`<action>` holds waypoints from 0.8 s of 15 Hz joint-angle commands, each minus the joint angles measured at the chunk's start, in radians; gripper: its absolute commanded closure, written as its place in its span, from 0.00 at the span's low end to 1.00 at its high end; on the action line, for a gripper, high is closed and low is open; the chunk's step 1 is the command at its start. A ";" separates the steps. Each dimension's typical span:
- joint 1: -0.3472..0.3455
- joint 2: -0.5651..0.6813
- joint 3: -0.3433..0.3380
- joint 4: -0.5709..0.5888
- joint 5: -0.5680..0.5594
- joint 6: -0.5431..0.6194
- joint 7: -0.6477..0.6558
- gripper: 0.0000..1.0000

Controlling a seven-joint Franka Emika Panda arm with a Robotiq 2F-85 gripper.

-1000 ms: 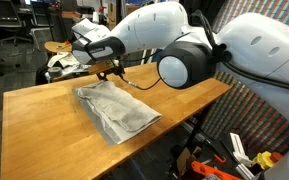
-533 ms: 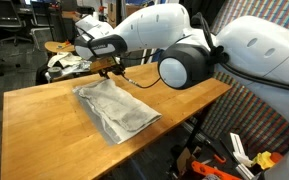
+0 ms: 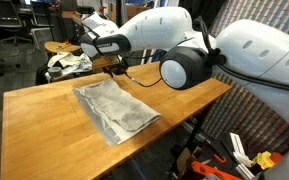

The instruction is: Fold the cloth

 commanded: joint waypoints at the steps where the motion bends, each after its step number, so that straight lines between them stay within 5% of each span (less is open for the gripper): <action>1: -0.025 0.026 0.008 0.075 0.027 -0.029 0.023 0.00; 5: -0.024 -0.047 0.068 0.024 0.051 0.079 -0.091 0.00; 12: 0.023 -0.137 0.209 -0.046 0.055 0.104 -0.355 0.00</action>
